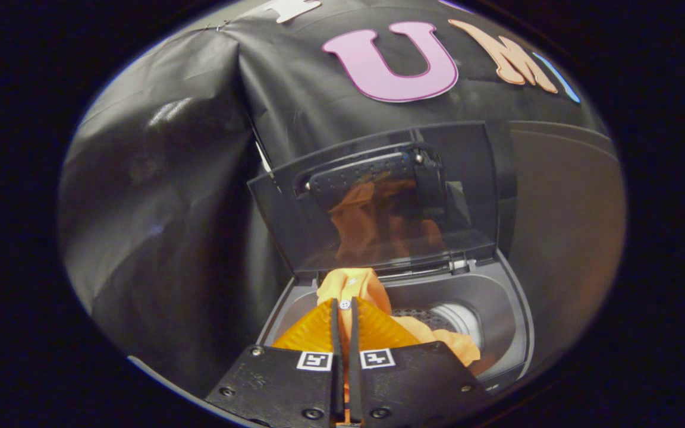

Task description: Put the clothes into the washing machine and then close the washing machine lid.

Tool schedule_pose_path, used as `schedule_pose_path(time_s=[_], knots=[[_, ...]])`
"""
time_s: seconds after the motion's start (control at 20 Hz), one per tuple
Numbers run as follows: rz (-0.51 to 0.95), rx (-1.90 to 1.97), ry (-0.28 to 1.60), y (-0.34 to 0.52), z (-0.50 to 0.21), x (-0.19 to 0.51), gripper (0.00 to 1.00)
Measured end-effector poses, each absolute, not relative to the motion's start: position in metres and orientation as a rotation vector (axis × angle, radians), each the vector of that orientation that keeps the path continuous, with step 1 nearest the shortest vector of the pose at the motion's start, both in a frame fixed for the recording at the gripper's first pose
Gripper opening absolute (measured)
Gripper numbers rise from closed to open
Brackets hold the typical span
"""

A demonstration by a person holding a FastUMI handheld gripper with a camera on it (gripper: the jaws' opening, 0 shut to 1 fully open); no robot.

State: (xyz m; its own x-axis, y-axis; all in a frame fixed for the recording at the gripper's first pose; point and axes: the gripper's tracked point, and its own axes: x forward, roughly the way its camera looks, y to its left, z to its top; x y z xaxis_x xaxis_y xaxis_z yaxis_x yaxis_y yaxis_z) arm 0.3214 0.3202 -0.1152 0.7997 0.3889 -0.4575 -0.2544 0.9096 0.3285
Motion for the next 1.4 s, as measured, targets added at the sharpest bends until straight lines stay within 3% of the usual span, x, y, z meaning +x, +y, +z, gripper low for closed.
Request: schedule_pose_path(time_s=[0.55,1.25,1.4], knots=[[0.293,0.245,0.621,0.323,-0.183,0.324,0.03],[0.249,0.215,0.614,0.328,-0.201,0.328,0.08],[0.240,0.226,0.587,0.327,-0.194,0.331,0.13]])
